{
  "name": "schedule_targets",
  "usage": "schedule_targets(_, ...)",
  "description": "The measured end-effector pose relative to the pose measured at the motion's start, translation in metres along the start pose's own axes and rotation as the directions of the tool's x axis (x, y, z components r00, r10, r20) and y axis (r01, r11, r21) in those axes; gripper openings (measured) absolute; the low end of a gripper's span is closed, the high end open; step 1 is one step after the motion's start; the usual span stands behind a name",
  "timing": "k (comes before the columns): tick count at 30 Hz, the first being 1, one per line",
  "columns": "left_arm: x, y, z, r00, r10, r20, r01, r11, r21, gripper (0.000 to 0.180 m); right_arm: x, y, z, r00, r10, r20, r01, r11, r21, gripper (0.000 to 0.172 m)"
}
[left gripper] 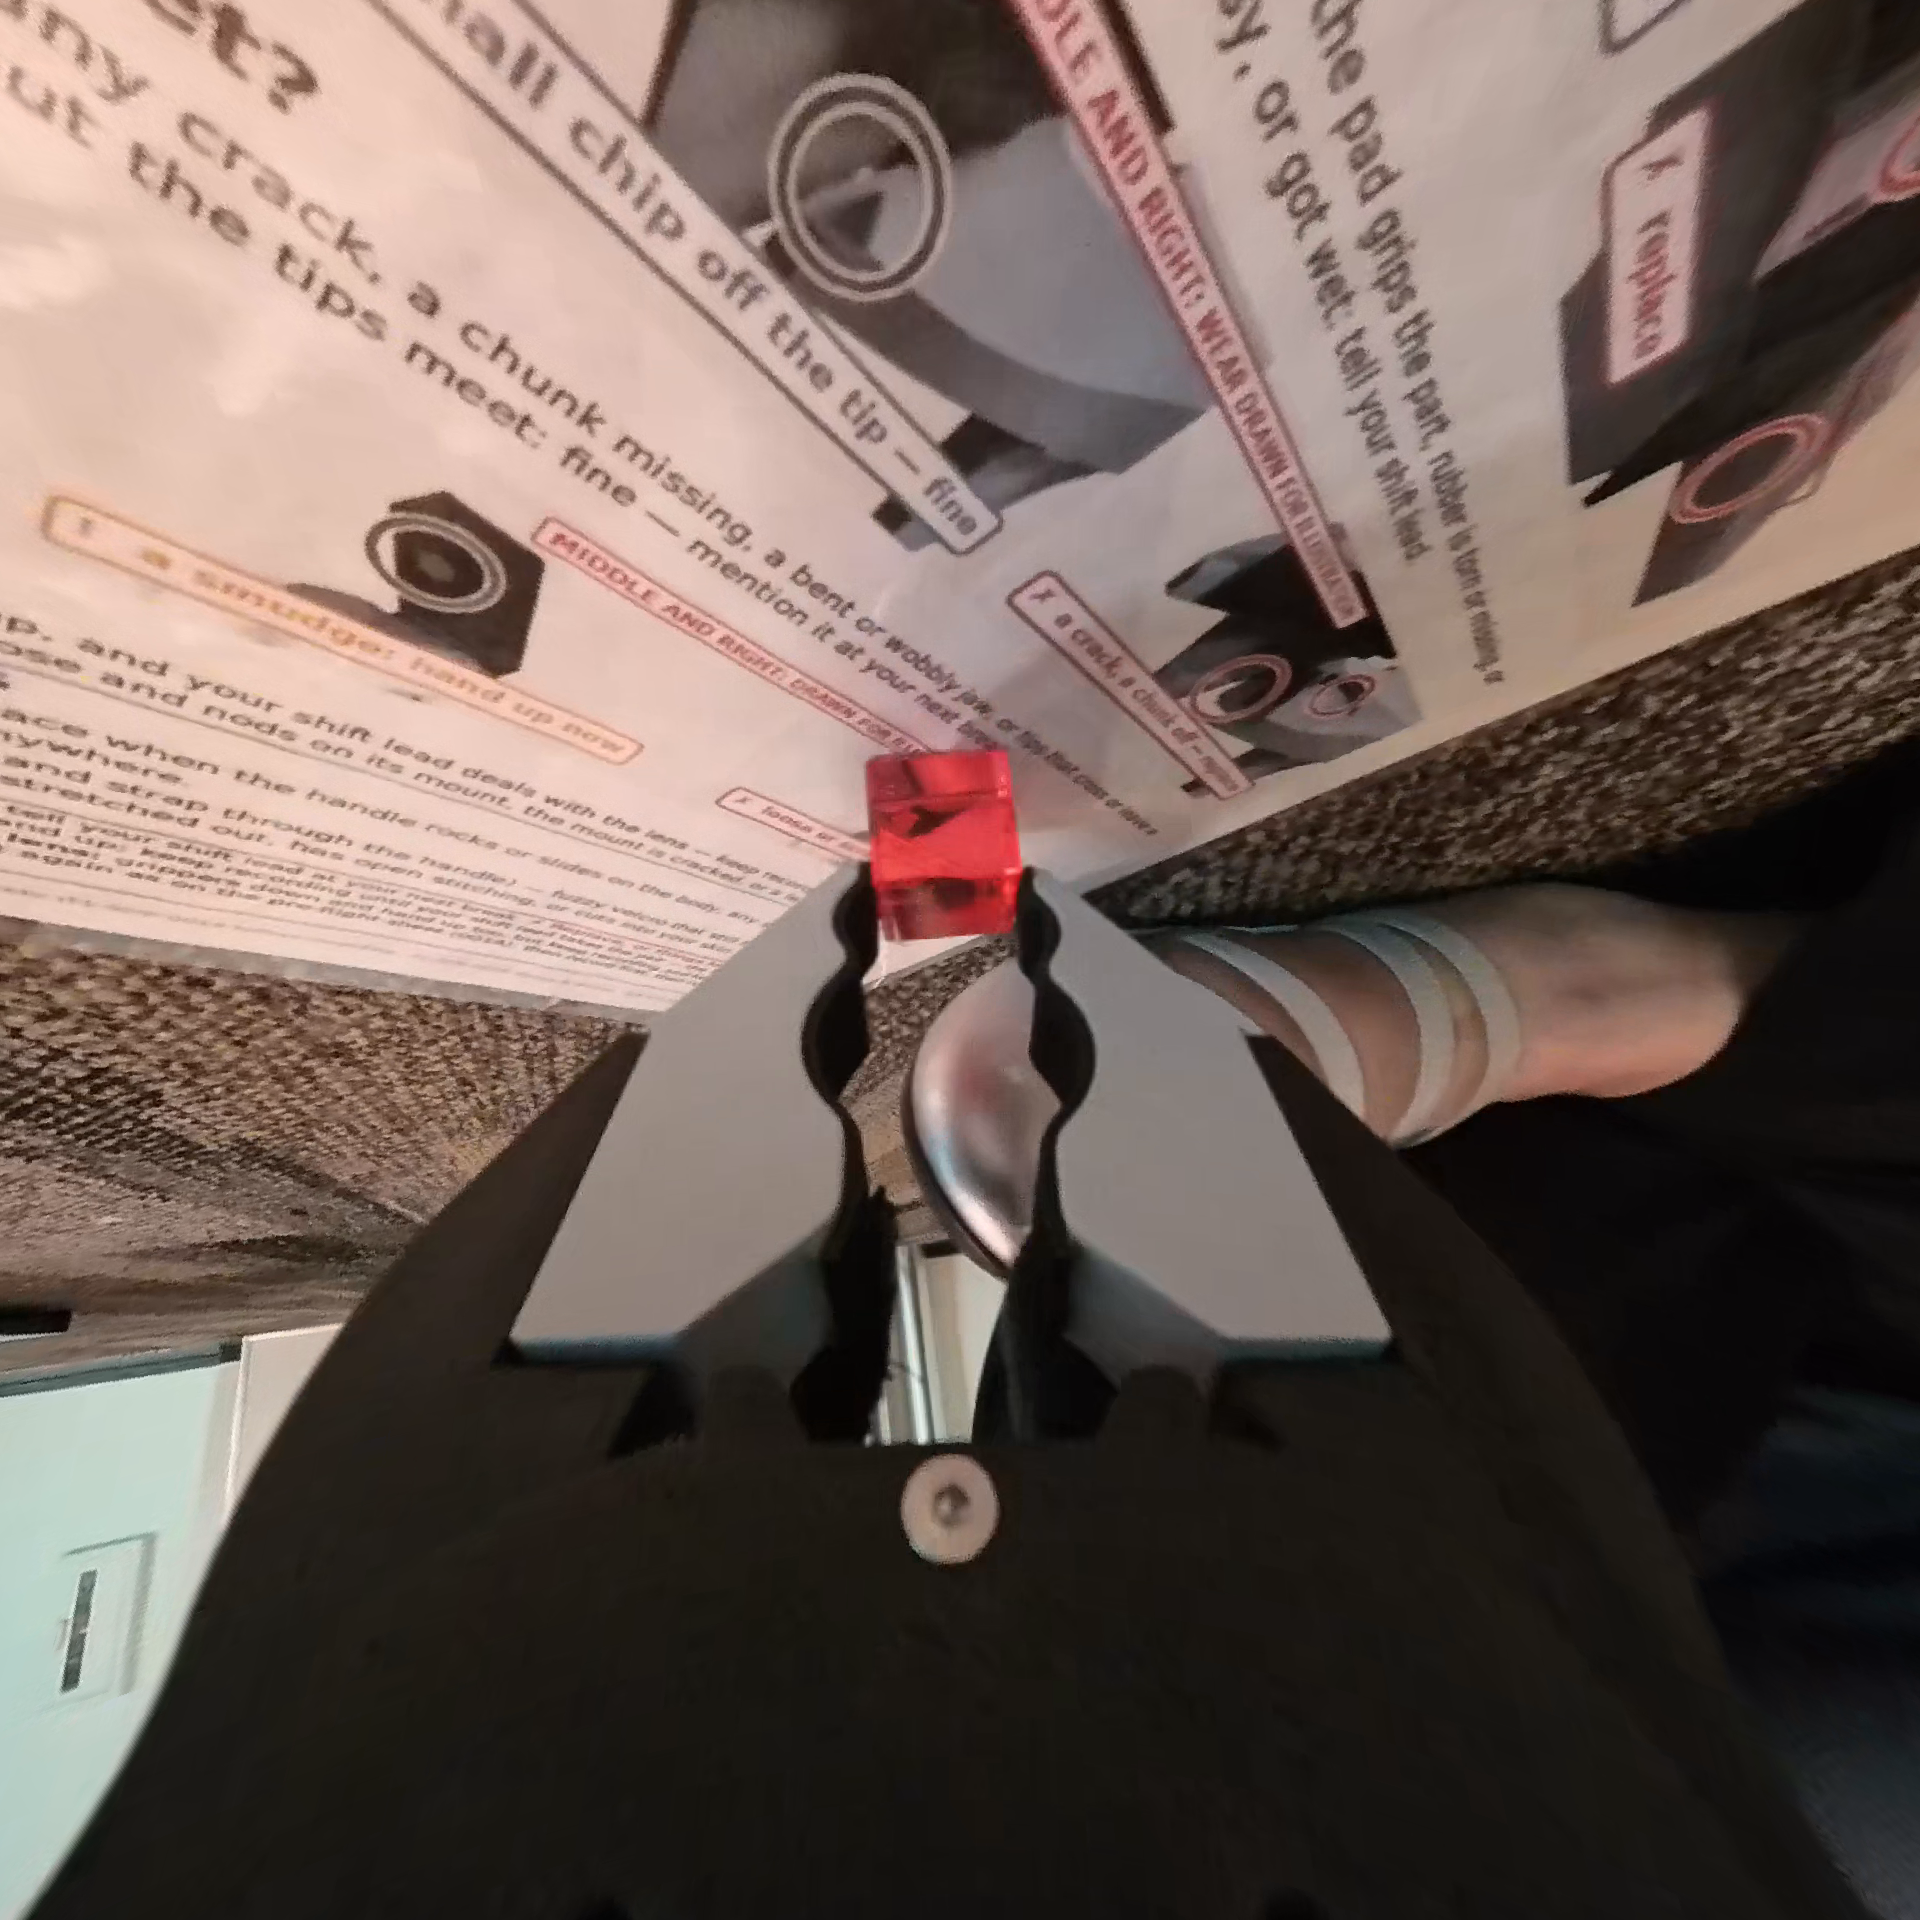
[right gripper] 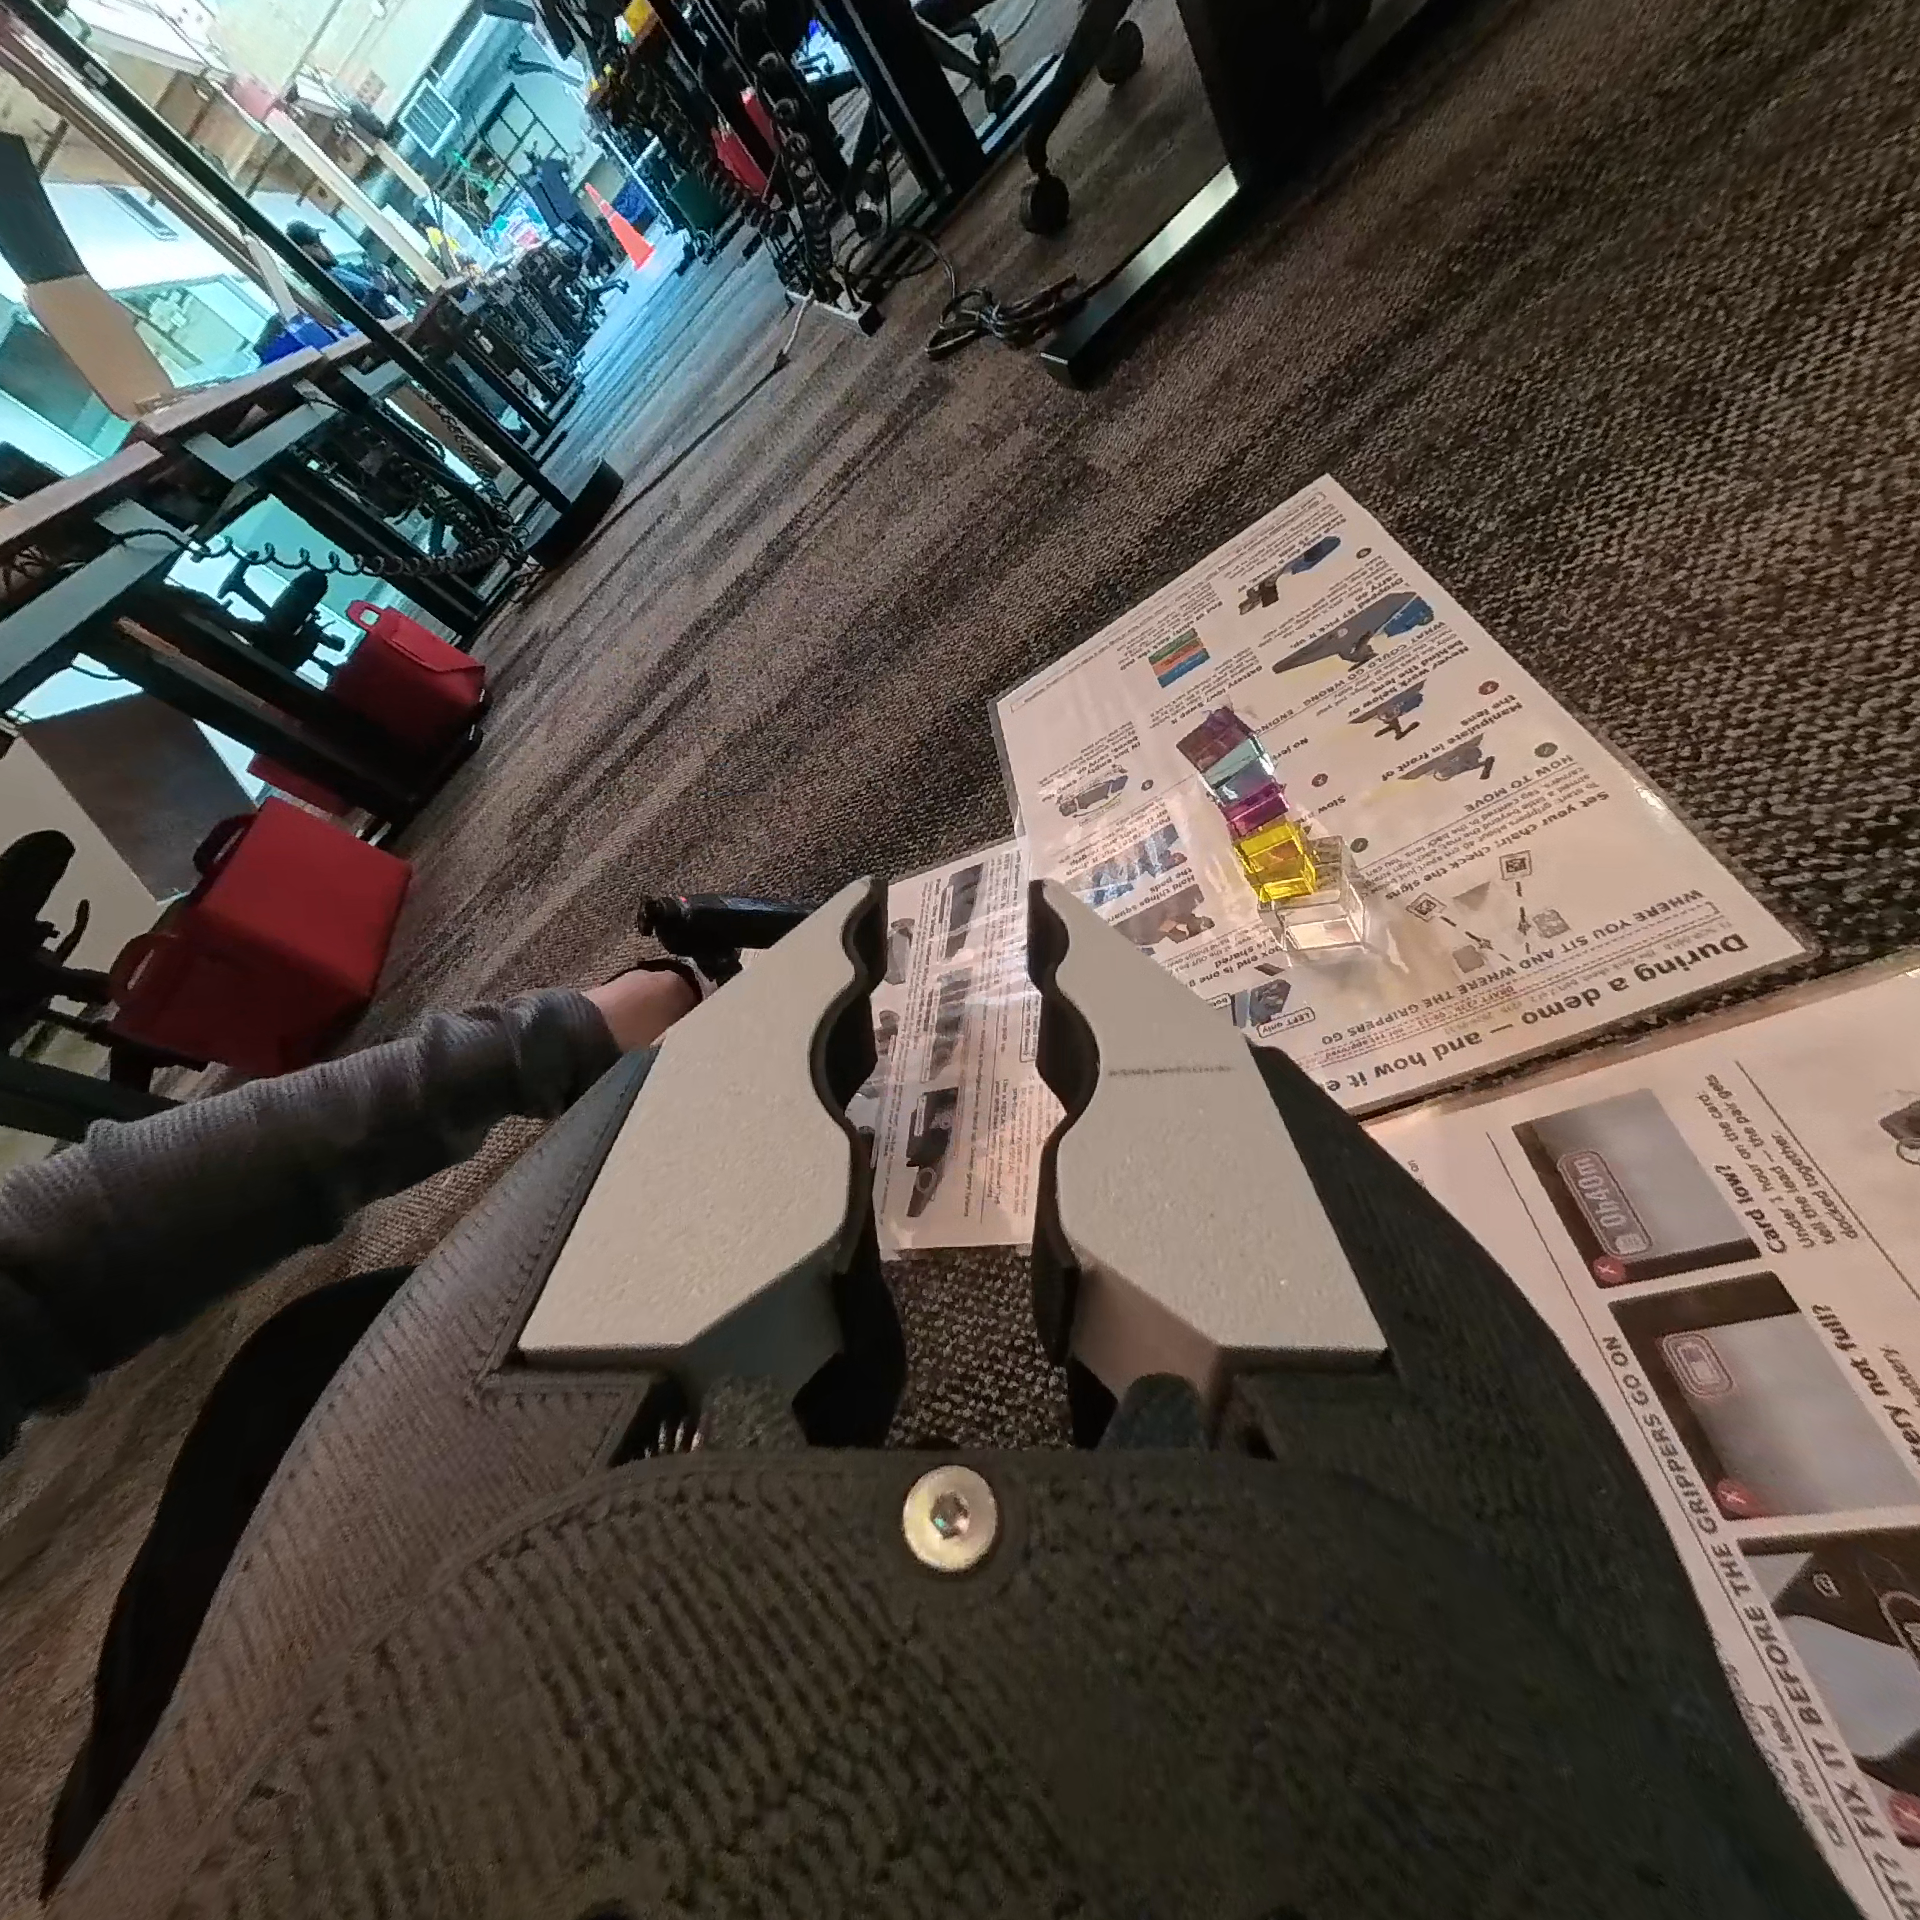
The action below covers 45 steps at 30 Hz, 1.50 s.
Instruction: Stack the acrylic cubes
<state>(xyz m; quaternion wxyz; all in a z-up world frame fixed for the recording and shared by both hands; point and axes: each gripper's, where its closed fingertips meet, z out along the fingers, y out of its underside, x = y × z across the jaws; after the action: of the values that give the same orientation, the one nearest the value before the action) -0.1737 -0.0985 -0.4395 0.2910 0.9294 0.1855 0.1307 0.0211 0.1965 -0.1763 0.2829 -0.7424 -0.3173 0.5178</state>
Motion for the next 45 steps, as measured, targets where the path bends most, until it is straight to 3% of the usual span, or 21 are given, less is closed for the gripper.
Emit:
schedule_targets(5, 0.017, -0.006, -0.035, 0.998, 0.056, 0.012, -0.056, 0.998, -0.017, 0.025, 0.001, 0.000, 0.000, 1.000, 0.006, 0.002, -0.006, 1.000, -0.003, 0.025)
schedule_targets(8, 0.048, -0.032, -0.095, 0.985, 0.159, 0.061, -0.164, 0.982, 0.091, 0.025, 0.003, -0.004, -0.005, 1.000, 0.009, -0.004, -0.009, 1.000, 0.016, 0.025)
schedule_targets(12, 0.112, -0.071, -0.194, 0.927, 0.331, 0.175, -0.367, 0.899, 0.240, 0.025, 0.005, -0.009, -0.009, 1.000, 0.013, -0.004, -0.013, 0.999, 0.035, 0.025)
schedule_targets(14, 0.144, -0.087, -0.234, 0.897, 0.377, 0.230, -0.432, 0.859, 0.275, 0.025, 0.005, -0.009, -0.009, 1.000, 0.015, -0.004, -0.014, 0.999, 0.034, 0.025)
schedule_targets(17, 0.185, -0.104, -0.267, 0.873, 0.422, 0.243, -0.477, 0.841, 0.254, 0.025, 0.005, -0.006, -0.007, 1.000, 0.014, -0.002, -0.014, 1.000, 0.022, 0.025)
schedule_targets(23, 0.226, -0.128, -0.280, 0.886, 0.423, 0.190, -0.453, 0.878, 0.156, 0.025, 0.005, -0.009, -0.010, 1.000, 0.017, 0.003, -0.017, 0.999, 0.036, 0.025)
schedule_targets(26, 0.224, -0.138, -0.279, 0.887, 0.391, 0.245, -0.425, 0.899, 0.104, 0.025, 0.004, -0.010, -0.010, 1.000, 0.021, 0.011, -0.022, 0.999, 0.042, 0.025)
schedule_targets(45, 0.225, -0.165, -0.265, 0.888, 0.355, 0.293, -0.377, 0.926, 0.022, 0.026, 0.003, -0.012, -0.010, 0.999, 0.035, 0.027, -0.036, 0.998, 0.049, 0.025)
